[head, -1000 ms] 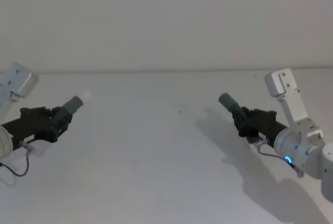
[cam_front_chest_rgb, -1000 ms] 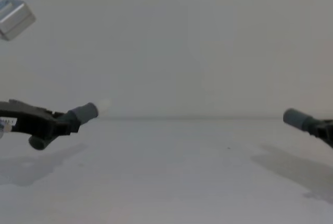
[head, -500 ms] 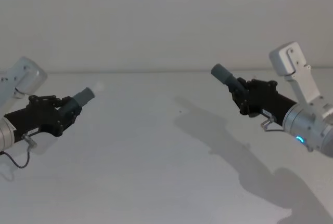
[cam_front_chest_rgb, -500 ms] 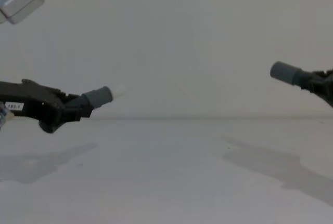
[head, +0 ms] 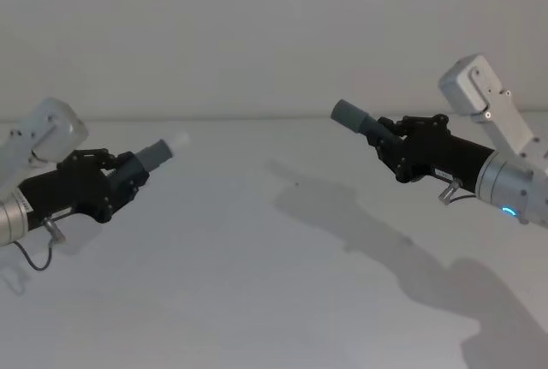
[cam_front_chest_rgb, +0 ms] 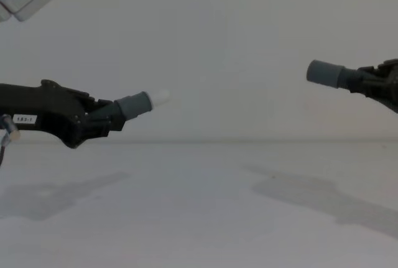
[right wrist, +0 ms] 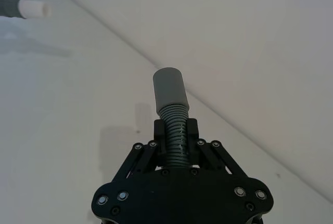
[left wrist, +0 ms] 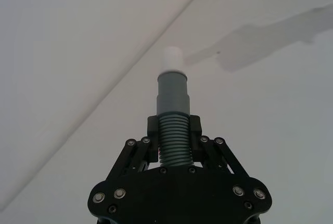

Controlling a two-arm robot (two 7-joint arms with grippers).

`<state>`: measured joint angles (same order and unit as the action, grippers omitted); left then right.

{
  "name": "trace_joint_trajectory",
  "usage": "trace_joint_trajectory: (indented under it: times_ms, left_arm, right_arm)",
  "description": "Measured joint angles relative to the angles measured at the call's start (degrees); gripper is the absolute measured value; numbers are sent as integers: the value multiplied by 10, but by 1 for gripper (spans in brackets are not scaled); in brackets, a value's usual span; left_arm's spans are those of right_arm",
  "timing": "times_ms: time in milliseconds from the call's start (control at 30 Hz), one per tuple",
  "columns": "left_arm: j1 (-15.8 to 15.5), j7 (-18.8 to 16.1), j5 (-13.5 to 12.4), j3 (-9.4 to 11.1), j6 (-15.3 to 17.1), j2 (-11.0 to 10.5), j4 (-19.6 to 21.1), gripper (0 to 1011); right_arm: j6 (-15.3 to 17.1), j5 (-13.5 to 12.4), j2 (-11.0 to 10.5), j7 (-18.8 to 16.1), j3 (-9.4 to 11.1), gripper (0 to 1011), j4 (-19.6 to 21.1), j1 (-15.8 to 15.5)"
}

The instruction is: Use both hands to pick up one end of the pipe from the table, align the ends, and insert them.

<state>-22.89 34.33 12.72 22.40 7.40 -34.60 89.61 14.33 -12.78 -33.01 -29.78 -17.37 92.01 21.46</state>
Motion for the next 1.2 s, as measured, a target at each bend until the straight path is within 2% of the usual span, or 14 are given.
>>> trace_joint_trajectory:
  times_ms: [333,633,1000,1200]
  left_arm:
    - [-11,37,-1,17,-55,-14,-12,304]
    - [-23,66,-11,29,-127,-28,-40,304]
    - [-43,96,-15,41,-217,-31,-82,304]
    - [-54,107,-17,47,-250,-29,-100,304]
  right_arm:
    - [-19,-1,-16,-62,-30,213,-37,42]
    - [-29,0,-18,-104,-58,213,-68,75]
    - [-42,7,-25,-147,-89,212,-90,105]
    - [-49,9,-34,-164,-99,213,-90,113]
